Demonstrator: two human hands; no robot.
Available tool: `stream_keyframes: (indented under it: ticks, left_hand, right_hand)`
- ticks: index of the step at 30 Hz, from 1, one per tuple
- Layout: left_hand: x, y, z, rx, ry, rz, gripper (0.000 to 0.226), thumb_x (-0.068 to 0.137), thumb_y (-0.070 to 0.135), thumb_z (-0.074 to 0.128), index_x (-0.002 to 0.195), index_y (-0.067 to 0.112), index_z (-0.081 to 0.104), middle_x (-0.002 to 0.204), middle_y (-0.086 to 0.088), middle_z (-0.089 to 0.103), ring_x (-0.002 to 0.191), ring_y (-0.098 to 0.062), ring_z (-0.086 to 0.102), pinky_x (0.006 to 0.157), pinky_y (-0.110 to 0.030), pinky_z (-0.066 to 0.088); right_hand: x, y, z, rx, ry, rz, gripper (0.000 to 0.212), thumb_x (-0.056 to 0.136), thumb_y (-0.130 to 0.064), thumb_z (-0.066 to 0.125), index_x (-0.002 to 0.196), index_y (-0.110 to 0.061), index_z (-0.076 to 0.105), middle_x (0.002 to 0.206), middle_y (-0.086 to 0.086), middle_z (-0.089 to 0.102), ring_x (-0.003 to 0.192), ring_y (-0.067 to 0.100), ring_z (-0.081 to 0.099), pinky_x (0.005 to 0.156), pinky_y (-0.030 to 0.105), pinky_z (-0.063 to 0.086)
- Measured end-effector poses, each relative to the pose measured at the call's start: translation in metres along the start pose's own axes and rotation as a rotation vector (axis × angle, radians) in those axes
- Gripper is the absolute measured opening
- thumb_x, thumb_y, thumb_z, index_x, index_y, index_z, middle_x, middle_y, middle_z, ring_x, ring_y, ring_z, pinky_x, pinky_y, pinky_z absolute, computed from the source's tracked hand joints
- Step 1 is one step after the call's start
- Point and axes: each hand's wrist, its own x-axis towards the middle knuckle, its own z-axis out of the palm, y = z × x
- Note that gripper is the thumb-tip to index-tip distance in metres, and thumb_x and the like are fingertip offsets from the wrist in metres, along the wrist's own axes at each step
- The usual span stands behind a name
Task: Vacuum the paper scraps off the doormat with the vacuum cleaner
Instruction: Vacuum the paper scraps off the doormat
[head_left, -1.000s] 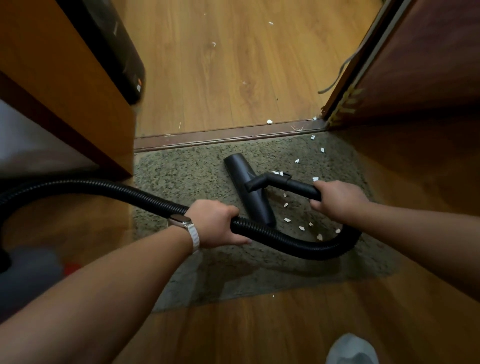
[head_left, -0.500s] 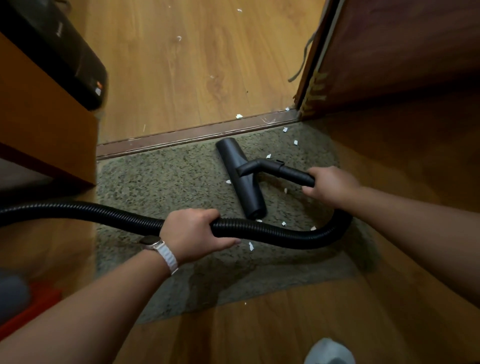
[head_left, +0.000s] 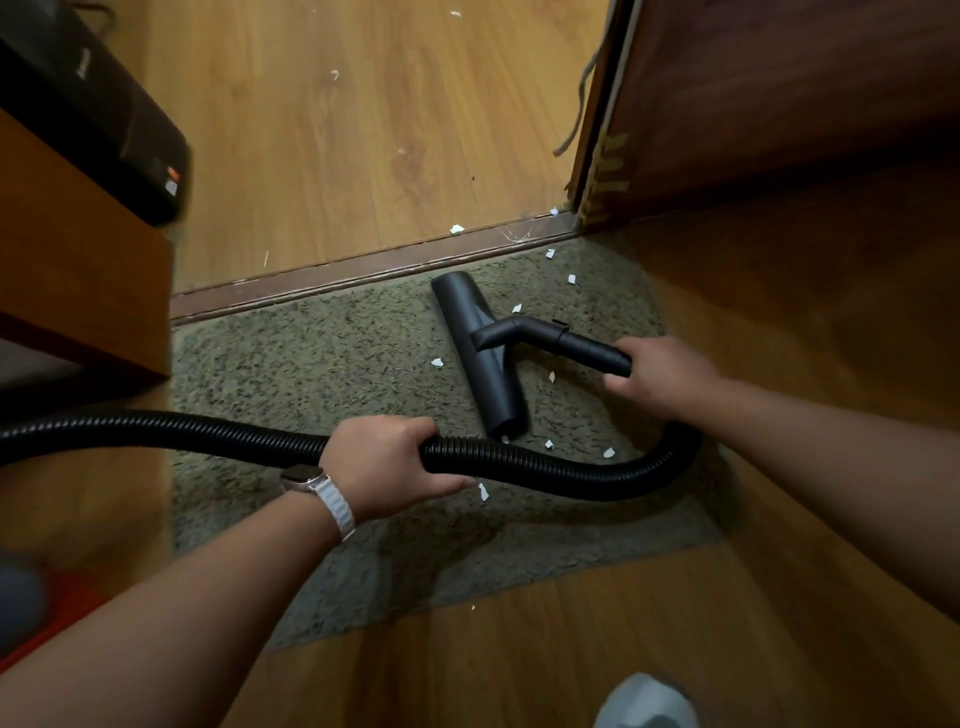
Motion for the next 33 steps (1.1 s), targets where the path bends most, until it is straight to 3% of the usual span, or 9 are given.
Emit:
stream_keyframes:
  ticks: [5,11,22,26,29,33]
  left_hand:
    - [0.004,0.006,-0.003,0.007,-0.056,0.008,0.066,0.066,0.093,0.042,0.070,0.028,0.050,0.055,0.012,0.046,0.056,-0.010,0.055,0.054,-0.025,0.047]
    - [-0.002,0.000,-0.008,0.004,-0.103,0.017,0.062,0.069,0.091,0.044,0.072,0.029,0.050,0.060,0.011,0.052,0.059,-0.009,0.055,0.056,-0.024,0.047]
    - [-0.020,-0.019,-0.010,-0.007,-0.128,0.057,0.058,0.070,0.089,0.046,0.073,0.031,0.048,0.061,0.013,0.048,0.058,-0.008,0.051,0.053,-0.024,0.037]
    - [-0.025,-0.013,-0.001,-0.049,-0.090,0.057,0.062,0.067,0.091,0.041,0.068,0.029,0.046,0.056,0.014,0.042,0.058,-0.012,0.061,0.049,-0.023,0.031]
    - [-0.019,-0.007,-0.003,-0.048,-0.129,0.009,0.070,0.065,0.093,0.033,0.073,0.027,0.052,0.061,0.012,0.052,0.061,-0.011,0.061,0.052,-0.024,0.041]
    - [-0.011,-0.008,-0.010,-0.015,-0.128,-0.006,0.075,0.063,0.093,0.031,0.079,0.026,0.059,0.064,0.011,0.056,0.064,-0.010,0.061,0.055,-0.025,0.044]
  right_hand:
    - [-0.003,0.012,-0.005,0.007,0.008,0.048,0.026,0.092,-0.045,0.061,0.113,-0.030,0.058,0.082,-0.003,0.058,0.069,0.015,0.058,0.051,0.026,0.038]
    - [0.004,-0.010,-0.006,-0.018,0.016,-0.005,0.020,0.090,-0.043,0.063,0.104,-0.028,0.060,0.078,-0.005,0.058,0.065,0.012,0.054,0.050,0.025,0.033]
    - [0.020,-0.067,0.002,-0.172,-0.030,-0.197,0.022,0.087,-0.050,0.059,0.100,-0.033,0.057,0.079,-0.007,0.060,0.073,0.018,0.061,0.064,0.032,0.053]
    - [0.021,-0.050,-0.001,-0.151,-0.009,-0.135,0.024,0.086,-0.049,0.062,0.101,-0.031,0.060,0.079,-0.007,0.061,0.070,0.016,0.061,0.059,0.029,0.050]
    - [0.019,-0.034,-0.005,-0.096,-0.012,-0.070,0.022,0.088,-0.047,0.063,0.104,-0.032,0.061,0.080,-0.005,0.062,0.068,0.016,0.061,0.053,0.027,0.045]
    - [0.021,-0.031,0.002,-0.079,0.001,-0.057,0.026,0.087,-0.050,0.063,0.106,-0.033,0.061,0.079,-0.005,0.063,0.067,0.017,0.062,0.059,0.030,0.054]
